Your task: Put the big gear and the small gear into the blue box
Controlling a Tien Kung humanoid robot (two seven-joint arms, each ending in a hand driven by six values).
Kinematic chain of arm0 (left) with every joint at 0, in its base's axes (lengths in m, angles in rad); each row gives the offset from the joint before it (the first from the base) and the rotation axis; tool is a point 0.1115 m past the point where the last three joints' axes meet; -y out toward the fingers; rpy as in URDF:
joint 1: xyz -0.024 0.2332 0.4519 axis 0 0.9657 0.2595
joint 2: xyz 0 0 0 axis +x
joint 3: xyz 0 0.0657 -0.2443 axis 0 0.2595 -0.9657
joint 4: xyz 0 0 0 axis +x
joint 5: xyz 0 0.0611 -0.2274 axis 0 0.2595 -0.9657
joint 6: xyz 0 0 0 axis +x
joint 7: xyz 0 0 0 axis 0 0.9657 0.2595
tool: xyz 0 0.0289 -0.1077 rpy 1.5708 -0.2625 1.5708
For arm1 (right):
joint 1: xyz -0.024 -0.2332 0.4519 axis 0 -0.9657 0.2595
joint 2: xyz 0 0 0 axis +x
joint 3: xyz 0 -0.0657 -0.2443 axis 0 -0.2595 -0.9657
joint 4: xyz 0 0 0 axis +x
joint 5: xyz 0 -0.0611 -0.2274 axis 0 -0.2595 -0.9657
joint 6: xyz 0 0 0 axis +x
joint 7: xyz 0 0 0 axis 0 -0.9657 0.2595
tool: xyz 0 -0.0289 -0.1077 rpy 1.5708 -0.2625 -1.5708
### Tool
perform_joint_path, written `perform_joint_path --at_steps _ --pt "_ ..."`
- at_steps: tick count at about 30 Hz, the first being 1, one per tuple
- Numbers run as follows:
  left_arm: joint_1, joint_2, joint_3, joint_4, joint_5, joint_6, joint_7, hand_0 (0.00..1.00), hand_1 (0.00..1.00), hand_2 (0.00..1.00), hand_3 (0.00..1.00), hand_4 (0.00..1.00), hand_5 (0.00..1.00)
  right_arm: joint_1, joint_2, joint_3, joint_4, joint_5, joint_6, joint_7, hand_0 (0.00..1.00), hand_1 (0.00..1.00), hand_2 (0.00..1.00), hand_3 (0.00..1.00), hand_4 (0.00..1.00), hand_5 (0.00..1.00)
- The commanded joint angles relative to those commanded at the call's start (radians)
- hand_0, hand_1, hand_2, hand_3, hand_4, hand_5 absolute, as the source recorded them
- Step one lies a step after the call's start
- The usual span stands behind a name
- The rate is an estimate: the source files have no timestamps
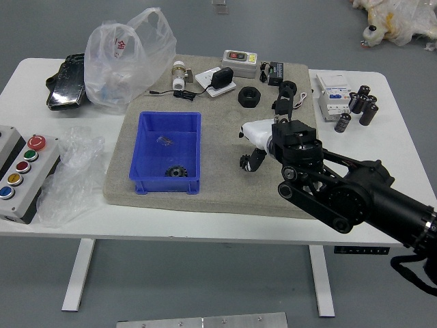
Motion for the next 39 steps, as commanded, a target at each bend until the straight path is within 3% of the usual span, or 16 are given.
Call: perform_joint_path --at_steps 6,7,12,13,18,19,24,25,39 --pt "0.000 0.000 -0.006 0.001 0.010 0.000 0.002 0.689 0.511 0.529 0.703 0.676 0.299 0.000 0.009 -0.036 -0.033 0.020 -0.038 0.000 0.260 0.401 0.769 0.860 0.877 0.215" --pt "0.000 0.000 -0.007 0.001 0.012 0.001 0.002 0.688 0.513 0.529 0.701 0.677 0.299 0.001 0.010 -0.041 -0.038 0.026 -0.042 0.000 0.248 0.386 0.675 0.806 0.838 0.186" --pt "-0.001 0.001 -0.012 0.002 0.019 0.002 0.003 0.688 0.513 0.529 0.701 0.677 0.299 0.003 0.013 -0.060 -0.059 0.051 -0.060 0.000 0.248 0.386 0.675 0.806 0.838 0.186" --pt "-0.001 0.001 -0.013 0.002 0.020 0.002 0.004 0.689 0.512 0.529 0.701 0.677 0.299 0.003 0.013 -0.062 -0.062 0.054 -0.064 0.000 0.236 0.357 0.575 0.715 0.739 0.108" --pt "0.000 0.000 -0.015 0.001 0.022 0.002 0.005 0.689 0.512 0.529 0.701 0.677 0.299 0.004 0.013 -0.078 -0.072 0.067 -0.096 0.000 0.236 0.357 0.575 0.715 0.739 0.108" --pt "0.000 -0.001 -0.015 0.001 0.022 0.002 0.005 0.689 0.512 0.529 0.696 0.677 0.300 0.004 0.013 -0.080 -0.073 0.068 -0.100 0.000 0.190 0.323 0.491 0.661 0.630 0.043" --pt "-0.001 -0.002 -0.014 0.002 0.021 0.002 0.004 0.689 0.512 0.529 0.696 0.677 0.300 0.006 0.014 -0.090 -0.077 0.076 -0.117 0.000 0.190 0.323 0.491 0.661 0.630 0.043" --pt "-0.001 -0.002 -0.014 0.002 0.021 0.002 0.003 0.689 0.513 0.529 0.696 0.677 0.301 0.006 0.014 -0.091 -0.077 0.078 -0.119 0.000 0.167 0.313 0.454 0.648 0.586 0.002" --pt "-0.002 -0.001 -0.013 0.001 0.020 0.005 0.001 0.689 0.510 0.529 0.695 0.678 0.302 0.009 0.016 -0.116 -0.067 0.102 -0.145 0.000 0.173 0.314 0.444 0.633 0.601 0.002"
